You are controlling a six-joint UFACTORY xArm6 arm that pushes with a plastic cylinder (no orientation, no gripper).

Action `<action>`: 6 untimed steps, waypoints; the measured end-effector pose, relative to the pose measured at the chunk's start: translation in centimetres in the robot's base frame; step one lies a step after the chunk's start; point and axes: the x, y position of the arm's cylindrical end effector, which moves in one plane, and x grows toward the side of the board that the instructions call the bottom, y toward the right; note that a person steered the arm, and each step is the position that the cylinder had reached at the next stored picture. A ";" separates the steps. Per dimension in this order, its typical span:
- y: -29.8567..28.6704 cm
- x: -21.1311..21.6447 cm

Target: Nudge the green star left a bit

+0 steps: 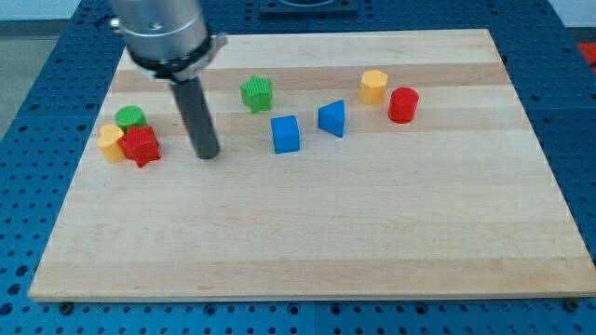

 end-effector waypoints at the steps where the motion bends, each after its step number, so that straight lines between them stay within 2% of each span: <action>1: 0.8 -3.5; 3: 0.9 -11.9; 4: 3.4 -14.6; 6: 8.5 -14.0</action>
